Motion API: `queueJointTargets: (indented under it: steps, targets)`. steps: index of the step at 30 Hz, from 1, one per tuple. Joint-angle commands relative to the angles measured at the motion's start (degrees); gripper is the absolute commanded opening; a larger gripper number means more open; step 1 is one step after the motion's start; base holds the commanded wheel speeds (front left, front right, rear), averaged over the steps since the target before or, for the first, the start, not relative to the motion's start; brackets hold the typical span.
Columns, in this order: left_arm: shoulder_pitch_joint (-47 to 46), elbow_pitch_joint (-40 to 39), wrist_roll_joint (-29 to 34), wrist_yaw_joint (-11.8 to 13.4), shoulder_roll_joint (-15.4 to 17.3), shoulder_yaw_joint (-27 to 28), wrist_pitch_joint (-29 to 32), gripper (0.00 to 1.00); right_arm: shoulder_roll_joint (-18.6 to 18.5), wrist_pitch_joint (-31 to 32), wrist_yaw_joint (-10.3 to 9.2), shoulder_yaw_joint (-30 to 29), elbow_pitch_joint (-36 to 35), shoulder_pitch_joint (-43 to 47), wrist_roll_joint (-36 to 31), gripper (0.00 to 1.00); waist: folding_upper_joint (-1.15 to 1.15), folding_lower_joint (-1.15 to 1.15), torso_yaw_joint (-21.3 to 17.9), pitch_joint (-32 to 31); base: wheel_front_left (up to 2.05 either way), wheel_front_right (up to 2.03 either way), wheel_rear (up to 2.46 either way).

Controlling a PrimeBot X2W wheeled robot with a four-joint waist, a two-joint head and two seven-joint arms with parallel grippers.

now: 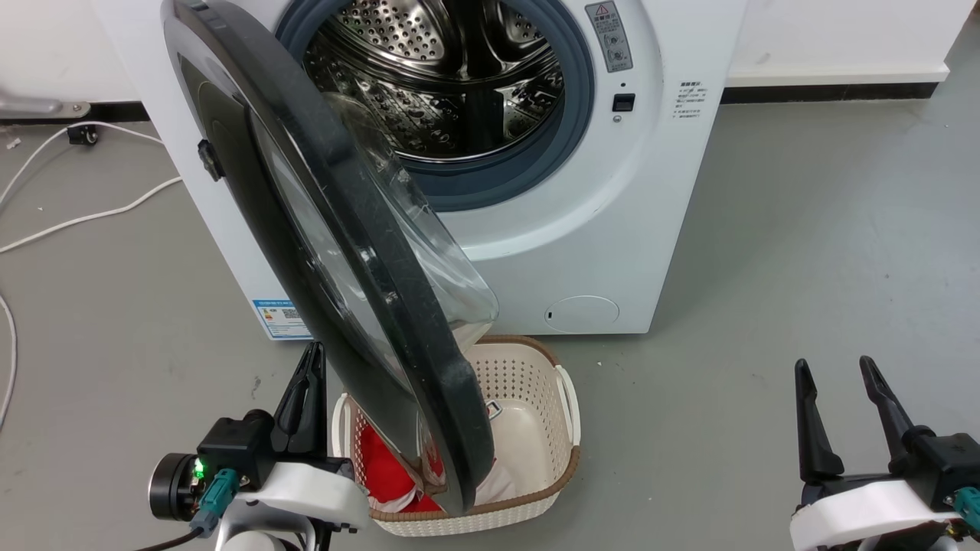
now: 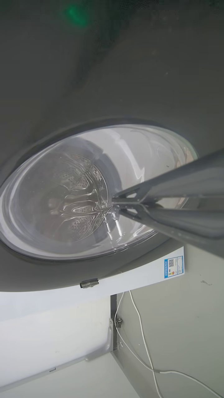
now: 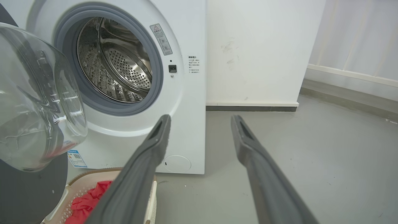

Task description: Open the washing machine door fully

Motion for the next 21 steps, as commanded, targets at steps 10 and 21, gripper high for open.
queueJointTargets:
  steps: [10, 21]
  targets:
    - [-1.81, -4.79, -0.92, 0.62, 0.05, 1.87, -0.15, 0.00, 0.23, -0.47, -0.04, -0.10, 0.41, -0.28, 0.13, 1.00, 0.00, 0.00, 0.23, -0.23, 0.00, 0.00, 0.00]
    - [-5.30, -20.82, 0.02, 0.83, -0.05, 3.29, -0.15, 0.00, 0.23, -0.56, -0.04, -0.36, 0.85, -0.44, 0.44, 1.00, 0.00, 0.00, 0.38, -0.48, 0.00, 0.00, 0.00]
